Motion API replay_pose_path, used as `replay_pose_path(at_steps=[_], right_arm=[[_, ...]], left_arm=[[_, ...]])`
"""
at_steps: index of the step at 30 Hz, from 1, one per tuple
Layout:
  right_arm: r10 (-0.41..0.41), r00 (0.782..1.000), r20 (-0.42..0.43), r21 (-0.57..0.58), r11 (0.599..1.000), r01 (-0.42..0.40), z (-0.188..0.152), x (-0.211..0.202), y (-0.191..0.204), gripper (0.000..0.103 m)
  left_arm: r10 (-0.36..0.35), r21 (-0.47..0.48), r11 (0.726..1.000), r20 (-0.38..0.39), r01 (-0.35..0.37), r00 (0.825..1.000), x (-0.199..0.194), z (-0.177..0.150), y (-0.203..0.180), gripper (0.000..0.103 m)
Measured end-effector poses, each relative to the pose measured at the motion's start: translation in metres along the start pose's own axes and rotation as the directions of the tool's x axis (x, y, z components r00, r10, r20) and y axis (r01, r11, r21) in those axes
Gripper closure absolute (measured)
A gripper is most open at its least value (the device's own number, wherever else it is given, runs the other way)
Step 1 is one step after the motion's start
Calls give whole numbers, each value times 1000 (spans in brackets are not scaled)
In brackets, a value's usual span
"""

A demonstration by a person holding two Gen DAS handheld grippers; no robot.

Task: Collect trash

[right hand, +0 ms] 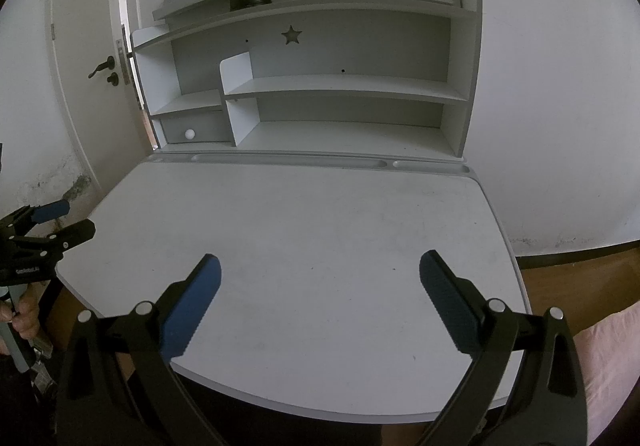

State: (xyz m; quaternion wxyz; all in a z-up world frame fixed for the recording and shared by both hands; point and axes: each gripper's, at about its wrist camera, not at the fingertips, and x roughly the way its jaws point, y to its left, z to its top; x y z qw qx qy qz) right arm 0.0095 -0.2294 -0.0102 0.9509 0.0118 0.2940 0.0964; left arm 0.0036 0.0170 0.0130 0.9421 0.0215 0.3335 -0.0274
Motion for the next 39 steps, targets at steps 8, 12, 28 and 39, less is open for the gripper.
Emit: replay_pose_path(at_steps=[8, 12, 28, 39], right_arm=[[0, 1000, 1, -1, 1000, 0, 0, 0, 0, 7], [1, 1000, 0, -1, 1000, -1, 0, 0, -1, 7], [2, 1000, -1, -2, 1000, -2, 0, 0, -1, 7], [-2, 1000, -2, 0, 1000, 2, -1, 0, 0, 7]], left_arm=[[1, -1, 1000, 0, -1, 1000, 0, 0, -1, 7], [3, -3, 1000, 0, -3, 1000, -1, -1, -2, 7], [9, -12, 1000, -11, -9, 1000, 3, -4, 2, 7], [22, -9, 1000, -17, -22, 1000, -1, -4, -2, 7]])
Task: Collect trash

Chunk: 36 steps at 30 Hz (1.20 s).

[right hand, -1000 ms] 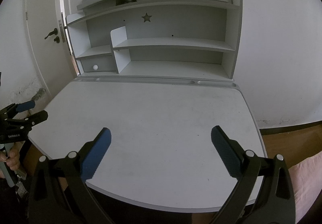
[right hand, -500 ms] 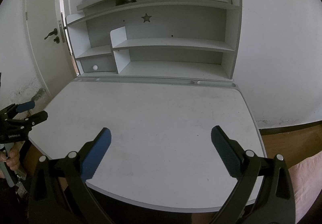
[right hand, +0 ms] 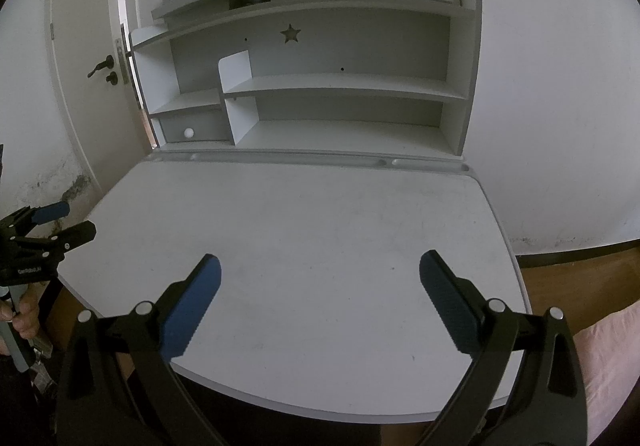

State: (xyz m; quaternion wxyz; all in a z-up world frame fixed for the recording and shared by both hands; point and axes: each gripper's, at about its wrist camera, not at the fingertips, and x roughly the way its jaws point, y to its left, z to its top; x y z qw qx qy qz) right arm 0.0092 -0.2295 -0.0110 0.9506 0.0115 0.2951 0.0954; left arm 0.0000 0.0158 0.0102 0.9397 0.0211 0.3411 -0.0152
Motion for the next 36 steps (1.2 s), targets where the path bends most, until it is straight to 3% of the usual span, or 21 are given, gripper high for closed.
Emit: replay_pose_path(at_steps=[36], right_arm=[[6, 1000, -6, -5, 1000, -6, -2, 1, -4, 7]], left_arm=[[16, -9, 1000, -4, -16, 1000, -3, 1, 4, 7]])
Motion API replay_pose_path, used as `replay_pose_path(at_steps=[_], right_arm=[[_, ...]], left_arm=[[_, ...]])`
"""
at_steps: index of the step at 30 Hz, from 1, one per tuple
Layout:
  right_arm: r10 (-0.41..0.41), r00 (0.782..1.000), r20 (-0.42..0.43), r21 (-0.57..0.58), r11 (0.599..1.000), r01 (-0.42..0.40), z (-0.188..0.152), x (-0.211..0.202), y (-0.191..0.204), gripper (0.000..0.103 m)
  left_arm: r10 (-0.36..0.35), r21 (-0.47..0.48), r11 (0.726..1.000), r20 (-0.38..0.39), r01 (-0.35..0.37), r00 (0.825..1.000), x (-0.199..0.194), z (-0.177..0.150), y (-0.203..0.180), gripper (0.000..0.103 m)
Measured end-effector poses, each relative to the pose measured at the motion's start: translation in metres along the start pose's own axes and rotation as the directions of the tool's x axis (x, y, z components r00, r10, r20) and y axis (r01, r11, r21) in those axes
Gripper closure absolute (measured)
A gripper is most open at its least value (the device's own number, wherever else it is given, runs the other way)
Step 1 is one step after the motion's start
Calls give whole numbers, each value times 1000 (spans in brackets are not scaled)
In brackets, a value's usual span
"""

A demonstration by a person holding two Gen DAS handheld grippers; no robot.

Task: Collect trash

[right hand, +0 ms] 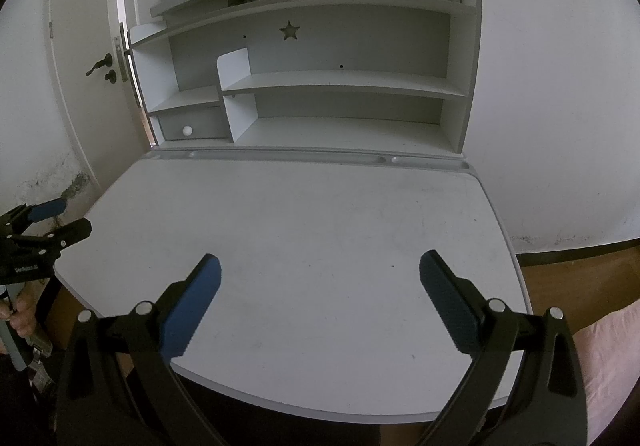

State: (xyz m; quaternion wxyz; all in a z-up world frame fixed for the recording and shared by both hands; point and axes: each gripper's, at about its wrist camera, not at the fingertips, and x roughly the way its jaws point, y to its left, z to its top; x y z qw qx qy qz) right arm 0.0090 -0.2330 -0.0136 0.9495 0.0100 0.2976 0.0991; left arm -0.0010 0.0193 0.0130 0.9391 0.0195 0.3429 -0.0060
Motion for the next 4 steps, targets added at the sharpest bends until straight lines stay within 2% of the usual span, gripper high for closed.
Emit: replay_pose_path(at_steps=[4], right_arm=[[-1, 1000, -1, 0, 1000, 1, 0, 0, 0, 7]], left_arm=[[-2, -8, 1000, -6, 1, 1000, 1, 0, 0, 7]])
